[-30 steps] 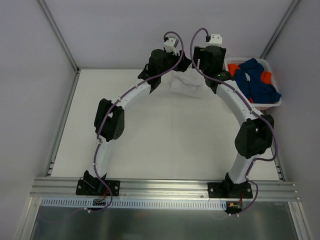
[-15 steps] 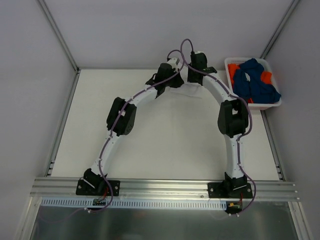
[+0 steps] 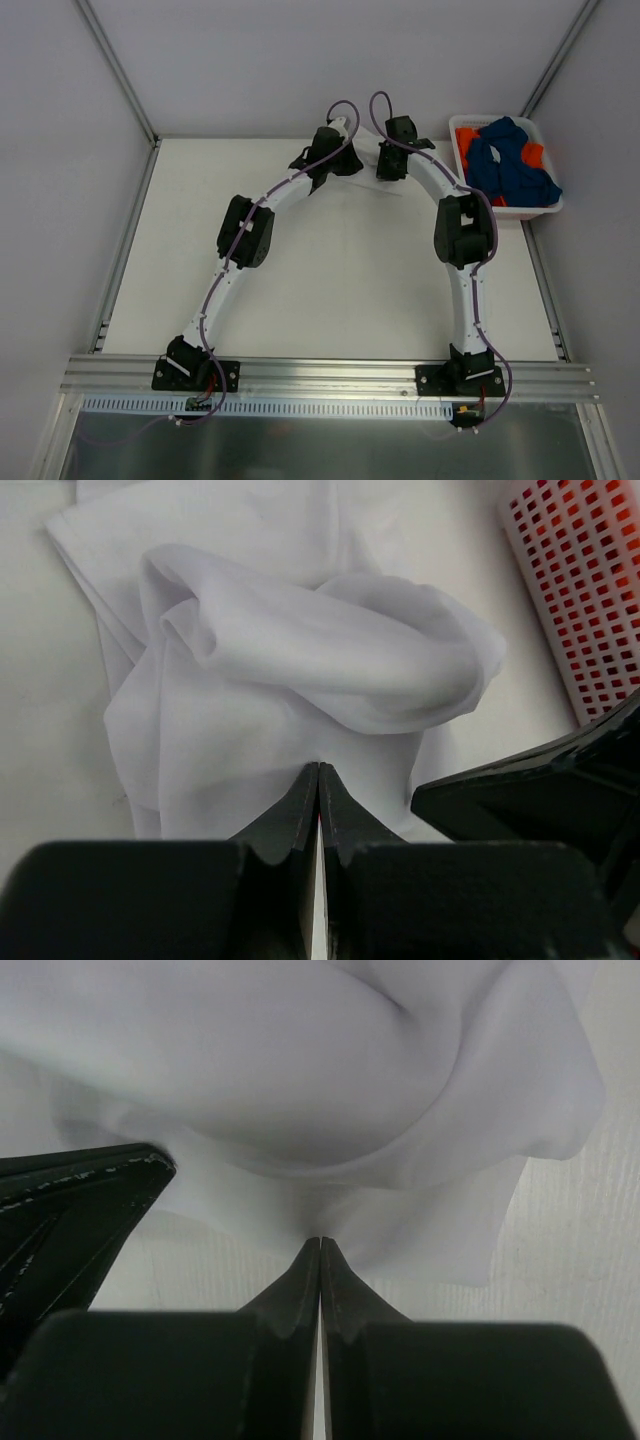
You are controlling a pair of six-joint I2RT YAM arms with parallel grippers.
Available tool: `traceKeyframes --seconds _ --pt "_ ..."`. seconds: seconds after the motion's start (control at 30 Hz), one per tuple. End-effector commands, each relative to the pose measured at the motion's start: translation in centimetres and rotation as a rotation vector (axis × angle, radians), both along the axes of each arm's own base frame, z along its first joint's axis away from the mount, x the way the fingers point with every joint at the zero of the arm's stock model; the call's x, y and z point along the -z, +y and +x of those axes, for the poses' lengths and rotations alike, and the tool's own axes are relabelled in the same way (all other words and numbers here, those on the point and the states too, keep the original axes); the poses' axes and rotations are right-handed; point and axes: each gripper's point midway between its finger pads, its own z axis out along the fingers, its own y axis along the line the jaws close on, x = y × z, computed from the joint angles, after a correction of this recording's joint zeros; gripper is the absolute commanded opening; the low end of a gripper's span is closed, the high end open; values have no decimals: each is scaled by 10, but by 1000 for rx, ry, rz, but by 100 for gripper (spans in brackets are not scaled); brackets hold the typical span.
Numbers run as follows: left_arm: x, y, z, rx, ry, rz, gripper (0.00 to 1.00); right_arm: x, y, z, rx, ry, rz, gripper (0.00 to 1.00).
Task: Fold and stack the t-shirts
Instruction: Fold the tshirt
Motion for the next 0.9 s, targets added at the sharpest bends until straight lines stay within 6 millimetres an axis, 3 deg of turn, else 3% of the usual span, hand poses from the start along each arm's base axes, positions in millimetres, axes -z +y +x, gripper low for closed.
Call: traceKeyframes --seconds 0.0,0.27,0.37,0.7,0.87 --pt "-22 4 18 -51 -27 -56 0 -38 9 15 11 -99 55 0" --pt "-17 7 16 -53 12 -66 0 -53 11 48 58 -183 83 0" --pt "-13 8 15 -51 33 -72 0 -54 8 52 72 -191 86 1" --pt "-4 11 13 -43 90 -90 0 -35 2 83 137 -214 106 0" --pt "-3 6 1 3 120 -102 0 -36 -7 102 181 -275 99 1"
